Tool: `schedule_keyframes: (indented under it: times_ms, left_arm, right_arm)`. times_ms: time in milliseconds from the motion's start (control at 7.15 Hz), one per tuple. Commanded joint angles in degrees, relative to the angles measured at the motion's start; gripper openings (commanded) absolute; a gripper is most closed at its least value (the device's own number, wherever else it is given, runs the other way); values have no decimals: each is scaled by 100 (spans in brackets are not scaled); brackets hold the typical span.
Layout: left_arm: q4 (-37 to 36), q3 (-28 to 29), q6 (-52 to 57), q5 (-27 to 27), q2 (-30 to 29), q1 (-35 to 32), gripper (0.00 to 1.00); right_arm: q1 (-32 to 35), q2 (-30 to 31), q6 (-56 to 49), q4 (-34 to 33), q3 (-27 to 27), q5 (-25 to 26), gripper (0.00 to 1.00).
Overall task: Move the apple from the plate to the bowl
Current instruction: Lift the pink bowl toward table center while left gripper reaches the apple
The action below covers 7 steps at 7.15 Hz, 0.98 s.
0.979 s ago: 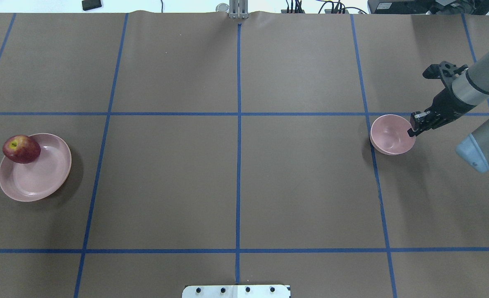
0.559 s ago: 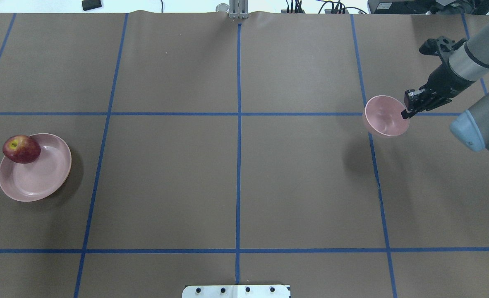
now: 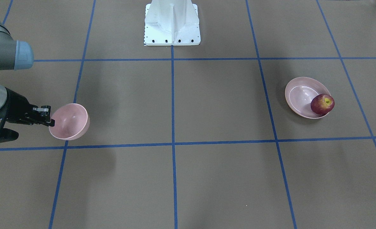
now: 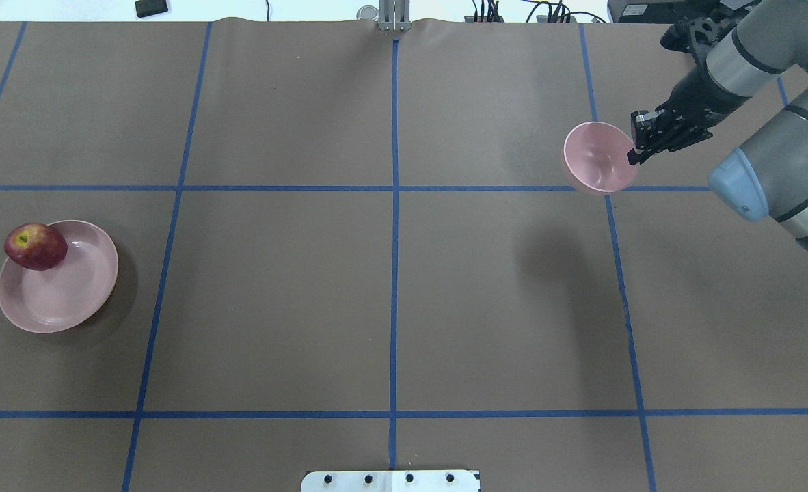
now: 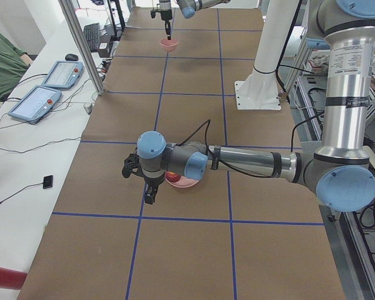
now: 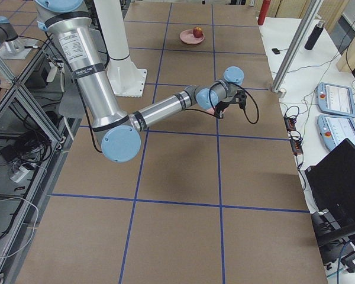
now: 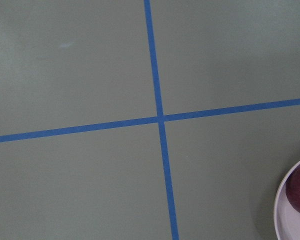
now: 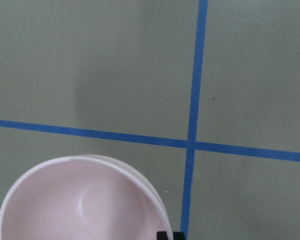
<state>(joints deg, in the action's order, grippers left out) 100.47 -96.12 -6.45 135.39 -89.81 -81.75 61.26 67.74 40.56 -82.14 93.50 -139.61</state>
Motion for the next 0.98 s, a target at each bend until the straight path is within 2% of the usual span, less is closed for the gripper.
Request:
schedule_keyframes:
  times_ms: [0, 280, 559, 699, 839]
  left_arm:
    - [51, -432, -1632, -13, -71, 586, 98]
    - [393, -452, -2900, -57, -177, 1386, 98]
    - [412, -373, -3178, -521, -238, 1915, 98]
    - [403, -329, -3170, -558, -238, 1952, 98]
    - [403, -259, -3170, -558, -238, 1969, 98]
  right_arm:
    - [-166, -164, 180, -30, 133, 91, 0]
    - [-193, -418, 180, -414, 186, 171, 0]
    - [-246, -734, 267, -960, 344, 197, 0]
    - [-429, -875, 955, -945, 388, 302, 0]
    - [-570, -1033, 1119, -944, 389, 373, 0]
